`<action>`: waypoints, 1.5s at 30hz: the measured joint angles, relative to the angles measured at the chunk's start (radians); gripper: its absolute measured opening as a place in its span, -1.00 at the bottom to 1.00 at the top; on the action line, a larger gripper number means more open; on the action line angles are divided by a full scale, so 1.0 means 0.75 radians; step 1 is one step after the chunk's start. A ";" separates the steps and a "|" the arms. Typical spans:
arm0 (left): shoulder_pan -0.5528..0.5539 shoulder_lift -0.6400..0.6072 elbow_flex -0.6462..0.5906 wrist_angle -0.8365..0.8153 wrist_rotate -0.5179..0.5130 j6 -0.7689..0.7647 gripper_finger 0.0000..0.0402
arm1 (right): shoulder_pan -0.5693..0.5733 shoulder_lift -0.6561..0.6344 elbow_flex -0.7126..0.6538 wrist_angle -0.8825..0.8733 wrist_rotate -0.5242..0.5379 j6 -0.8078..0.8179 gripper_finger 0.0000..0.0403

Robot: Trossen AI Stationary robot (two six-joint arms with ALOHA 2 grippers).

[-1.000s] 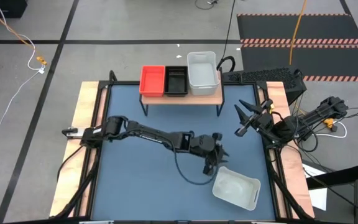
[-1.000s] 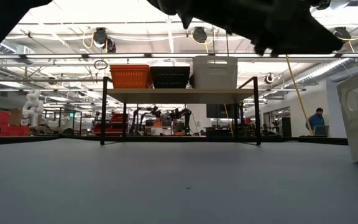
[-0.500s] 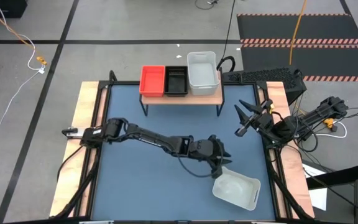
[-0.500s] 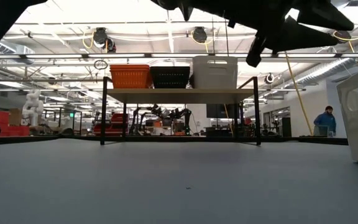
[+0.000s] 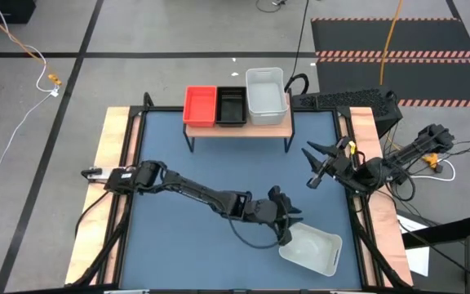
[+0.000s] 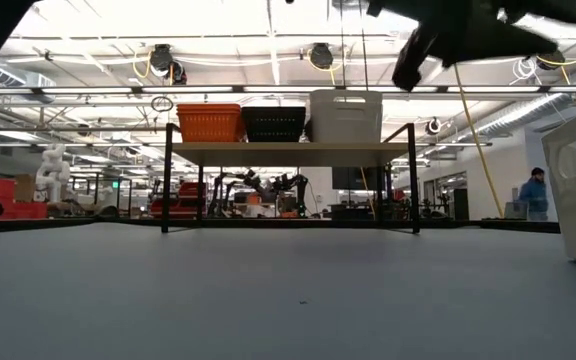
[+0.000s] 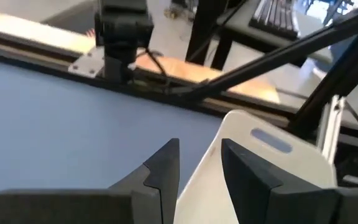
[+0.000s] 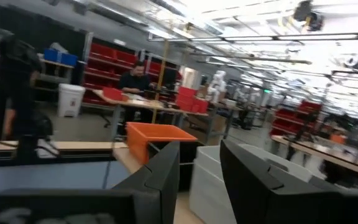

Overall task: Stack baskets on shelf by color
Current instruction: Stack the gray bin on top of the other gray bins on the shelf

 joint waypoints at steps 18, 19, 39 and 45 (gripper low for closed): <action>-0.142 0.156 -0.002 0.054 -0.406 -0.312 -0.40 | 0.391 0.005 0.000 0.039 0.104 0.064 -0.46; -0.140 0.159 -0.002 0.050 -0.406 -0.334 -0.40 | 0.401 0.008 0.000 0.039 0.123 0.065 -0.46; -0.124 0.127 0.002 -0.242 -0.277 -0.509 -0.40 | 0.460 0.023 0.000 0.050 0.183 0.060 -0.46; -0.089 0.097 0.004 -0.349 -0.179 -0.384 -0.46 | 0.466 0.024 0.000 0.049 0.183 0.095 -0.46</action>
